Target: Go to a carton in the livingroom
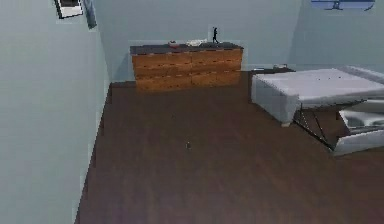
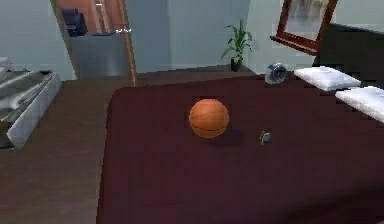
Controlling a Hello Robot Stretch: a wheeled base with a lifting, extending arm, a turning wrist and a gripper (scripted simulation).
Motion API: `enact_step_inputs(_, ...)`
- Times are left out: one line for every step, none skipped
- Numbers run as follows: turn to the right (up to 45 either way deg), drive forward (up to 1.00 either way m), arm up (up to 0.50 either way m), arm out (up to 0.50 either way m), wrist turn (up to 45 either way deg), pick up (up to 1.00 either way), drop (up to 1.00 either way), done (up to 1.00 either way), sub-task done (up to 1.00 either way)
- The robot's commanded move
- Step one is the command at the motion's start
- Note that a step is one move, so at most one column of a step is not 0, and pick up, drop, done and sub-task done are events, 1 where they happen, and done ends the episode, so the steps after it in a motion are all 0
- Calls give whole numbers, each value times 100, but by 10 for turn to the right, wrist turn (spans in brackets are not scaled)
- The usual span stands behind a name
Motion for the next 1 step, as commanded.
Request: enact_step_inputs(-60, 0, 0, 0, 0, 0, 0, 0, 0)
